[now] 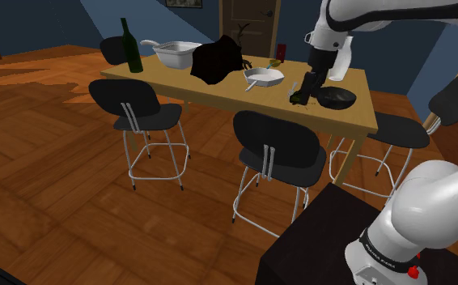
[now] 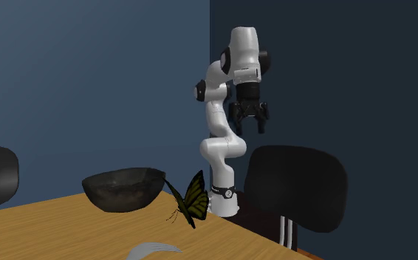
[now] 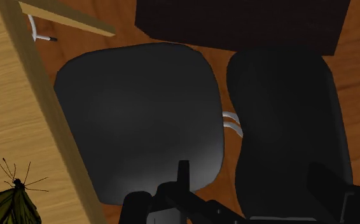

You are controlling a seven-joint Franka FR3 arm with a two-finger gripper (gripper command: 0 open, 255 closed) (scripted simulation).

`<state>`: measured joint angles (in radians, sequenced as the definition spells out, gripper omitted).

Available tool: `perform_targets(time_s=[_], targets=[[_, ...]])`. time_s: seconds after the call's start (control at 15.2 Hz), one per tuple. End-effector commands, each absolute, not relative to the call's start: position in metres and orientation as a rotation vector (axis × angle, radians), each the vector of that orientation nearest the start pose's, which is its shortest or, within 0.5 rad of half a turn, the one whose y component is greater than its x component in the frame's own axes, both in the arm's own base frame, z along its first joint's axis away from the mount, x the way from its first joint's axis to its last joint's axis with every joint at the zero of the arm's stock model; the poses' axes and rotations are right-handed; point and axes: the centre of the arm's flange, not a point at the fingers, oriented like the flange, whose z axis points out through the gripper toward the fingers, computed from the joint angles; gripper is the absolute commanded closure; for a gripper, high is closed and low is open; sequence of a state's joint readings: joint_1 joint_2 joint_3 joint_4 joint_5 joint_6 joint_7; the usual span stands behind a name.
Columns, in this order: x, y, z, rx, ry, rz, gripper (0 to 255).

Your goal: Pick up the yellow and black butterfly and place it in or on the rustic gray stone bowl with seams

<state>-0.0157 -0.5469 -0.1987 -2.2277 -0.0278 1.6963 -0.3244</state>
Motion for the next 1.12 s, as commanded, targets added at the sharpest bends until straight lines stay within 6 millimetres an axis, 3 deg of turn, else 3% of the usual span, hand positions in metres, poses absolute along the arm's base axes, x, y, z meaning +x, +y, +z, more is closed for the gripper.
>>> perform_targets(time_s=[0.0, 1.06], targets=[[0.389, -0.121, 0.567, -3.073, -0.234, -0.002, 0], [0.497, -0.287, 0.493, -3.128, -0.356, 0.293, 0]])
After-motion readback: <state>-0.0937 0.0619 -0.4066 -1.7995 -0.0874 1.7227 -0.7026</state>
